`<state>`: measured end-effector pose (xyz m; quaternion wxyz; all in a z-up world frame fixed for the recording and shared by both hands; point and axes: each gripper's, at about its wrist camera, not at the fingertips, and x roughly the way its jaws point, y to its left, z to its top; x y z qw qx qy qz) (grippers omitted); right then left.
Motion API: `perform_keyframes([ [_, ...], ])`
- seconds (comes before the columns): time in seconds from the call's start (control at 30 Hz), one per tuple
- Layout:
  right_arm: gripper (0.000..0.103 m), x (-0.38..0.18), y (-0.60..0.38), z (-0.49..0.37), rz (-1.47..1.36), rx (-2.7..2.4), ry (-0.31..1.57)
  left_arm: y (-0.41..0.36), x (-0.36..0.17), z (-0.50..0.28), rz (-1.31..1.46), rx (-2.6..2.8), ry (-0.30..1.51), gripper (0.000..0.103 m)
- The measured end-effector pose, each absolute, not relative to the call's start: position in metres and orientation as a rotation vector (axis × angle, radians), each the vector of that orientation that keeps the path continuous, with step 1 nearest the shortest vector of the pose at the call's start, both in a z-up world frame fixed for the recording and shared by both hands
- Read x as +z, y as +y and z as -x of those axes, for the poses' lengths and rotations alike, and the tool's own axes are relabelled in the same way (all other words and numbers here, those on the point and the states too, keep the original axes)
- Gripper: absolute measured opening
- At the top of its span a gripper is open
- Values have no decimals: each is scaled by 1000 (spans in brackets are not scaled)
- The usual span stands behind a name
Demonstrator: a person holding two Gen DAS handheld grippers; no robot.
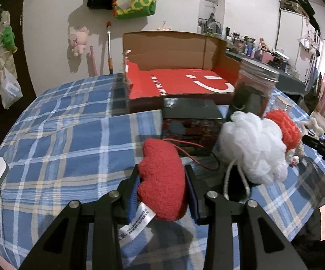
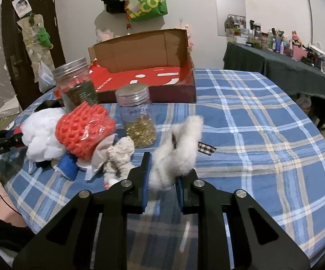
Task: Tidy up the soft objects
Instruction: 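Carry the red sponge and white scrunchie in both grippers over the red-lined box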
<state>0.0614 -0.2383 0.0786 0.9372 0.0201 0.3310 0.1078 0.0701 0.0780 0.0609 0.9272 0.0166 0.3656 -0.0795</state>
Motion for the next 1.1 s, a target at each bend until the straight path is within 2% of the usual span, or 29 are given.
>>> perform_keyframes([
  [0.57,18,88,-251,-137,61,380,740,113,65,-125,-166,-229,728,38],
  [1.1,18,104,-239,-179,170,564,725,101,83,-164,-350,-422,687,38],
])
